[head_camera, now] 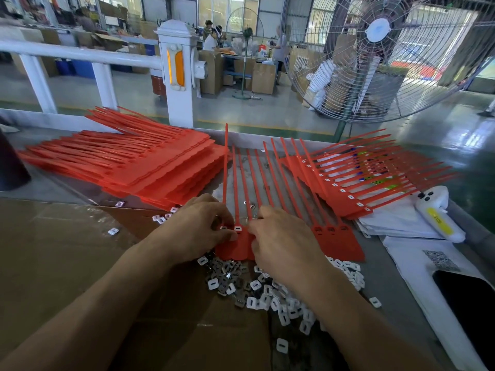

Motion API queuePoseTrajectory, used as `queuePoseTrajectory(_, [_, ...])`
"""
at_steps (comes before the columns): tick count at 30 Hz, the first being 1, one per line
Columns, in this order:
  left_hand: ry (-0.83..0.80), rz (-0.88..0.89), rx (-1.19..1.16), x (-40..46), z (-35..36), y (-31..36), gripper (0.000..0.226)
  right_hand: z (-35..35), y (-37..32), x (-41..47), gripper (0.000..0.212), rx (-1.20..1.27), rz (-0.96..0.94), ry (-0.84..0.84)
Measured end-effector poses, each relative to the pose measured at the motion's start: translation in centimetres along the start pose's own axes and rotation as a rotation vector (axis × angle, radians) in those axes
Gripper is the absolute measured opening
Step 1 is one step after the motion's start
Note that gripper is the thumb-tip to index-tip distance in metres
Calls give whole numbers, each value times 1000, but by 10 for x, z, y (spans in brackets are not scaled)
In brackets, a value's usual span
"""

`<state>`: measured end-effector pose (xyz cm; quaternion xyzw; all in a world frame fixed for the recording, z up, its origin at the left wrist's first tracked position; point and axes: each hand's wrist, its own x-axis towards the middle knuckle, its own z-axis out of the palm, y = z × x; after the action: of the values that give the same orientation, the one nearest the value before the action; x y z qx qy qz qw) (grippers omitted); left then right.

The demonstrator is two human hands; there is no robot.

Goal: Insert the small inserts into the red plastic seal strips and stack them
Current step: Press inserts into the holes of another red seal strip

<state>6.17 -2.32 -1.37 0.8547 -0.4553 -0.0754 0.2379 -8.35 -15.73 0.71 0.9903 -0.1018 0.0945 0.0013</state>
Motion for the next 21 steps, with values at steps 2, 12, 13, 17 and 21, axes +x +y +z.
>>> queuePoseTrajectory(2, [-1,3,-7,0,0,0,25,4,7,-4,25,44,-14,4])
queuePoseTrajectory(12, [5,-2,-39,1,0,-1,25,-16,49,-20,19,590,7,-269])
queuePoseTrajectory(13, [4,-3,-41,1,0,-2,25,-18,52,-22,24,601,9,-323])
queuePoseTrajectory(17, [-5,2,-30,2,0,-3,26,-19,55,-24,26,607,25,-402])
queuePoseTrajectory(21, [0,5,-21,2,1,-3,25,-18,54,-23,9,585,5,-380])
